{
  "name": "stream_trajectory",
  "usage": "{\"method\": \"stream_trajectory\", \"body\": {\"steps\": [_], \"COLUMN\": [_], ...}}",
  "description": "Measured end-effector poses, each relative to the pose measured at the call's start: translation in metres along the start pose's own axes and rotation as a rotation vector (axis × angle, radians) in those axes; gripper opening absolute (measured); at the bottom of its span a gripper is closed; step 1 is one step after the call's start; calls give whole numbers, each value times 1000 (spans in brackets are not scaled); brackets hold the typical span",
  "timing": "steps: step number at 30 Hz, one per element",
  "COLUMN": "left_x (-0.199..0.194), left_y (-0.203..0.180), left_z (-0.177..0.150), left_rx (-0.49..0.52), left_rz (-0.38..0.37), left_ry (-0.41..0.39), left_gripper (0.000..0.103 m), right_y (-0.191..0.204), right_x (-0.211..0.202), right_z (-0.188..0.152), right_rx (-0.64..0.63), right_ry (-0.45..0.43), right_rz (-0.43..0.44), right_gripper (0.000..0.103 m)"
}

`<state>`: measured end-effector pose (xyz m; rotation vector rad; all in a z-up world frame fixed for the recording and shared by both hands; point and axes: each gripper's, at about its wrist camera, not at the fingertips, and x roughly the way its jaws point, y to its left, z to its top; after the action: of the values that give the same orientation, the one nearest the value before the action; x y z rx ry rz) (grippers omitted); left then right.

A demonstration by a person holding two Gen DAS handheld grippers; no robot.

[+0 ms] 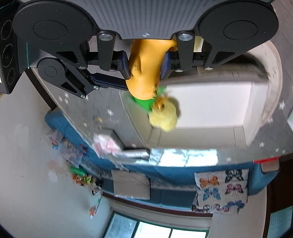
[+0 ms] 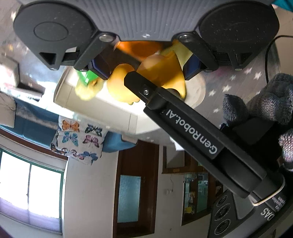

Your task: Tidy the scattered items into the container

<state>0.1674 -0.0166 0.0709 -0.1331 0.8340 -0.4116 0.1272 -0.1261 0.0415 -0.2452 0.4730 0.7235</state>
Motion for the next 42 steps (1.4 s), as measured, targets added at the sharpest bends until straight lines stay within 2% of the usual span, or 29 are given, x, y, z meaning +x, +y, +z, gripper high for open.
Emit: {"method": "stream_trajectory", "body": {"steps": [7, 16, 24, 30, 33, 34, 37, 42], "left_x": [17, 57, 91, 105, 109, 110, 111, 111], "left_y": [21, 61, 90, 102, 105, 105, 104, 101], "left_z": [41, 73, 75, 72, 69, 68, 67, 65], "left_rx": [-23, -108, -190, -236, -258, -260, -260, -244], "left_rz": [25, 35, 14, -7, -21, -25, -36, -9], "left_ry": [-17, 18, 64, 91, 102, 102, 104, 112], "left_gripper": [38, 38, 38, 35, 33, 33, 33, 34], "right_y": [-24, -56, -72, -71, -67, -66, -65, -60], "right_x": [31, 88, 127, 139, 143, 144, 146, 148], "right_z": [36, 59, 53, 51, 50, 50, 49, 48], "right_rx": [-33, -44, -54, -57, -80, -83, -84, -104], "right_ry": [-4, 68, 160, 218, 258, 263, 275, 295], "right_rz": [0, 38, 88, 116, 95, 94, 88, 71], "right_gripper": [88, 88, 88, 88, 86, 82, 82, 82]}}
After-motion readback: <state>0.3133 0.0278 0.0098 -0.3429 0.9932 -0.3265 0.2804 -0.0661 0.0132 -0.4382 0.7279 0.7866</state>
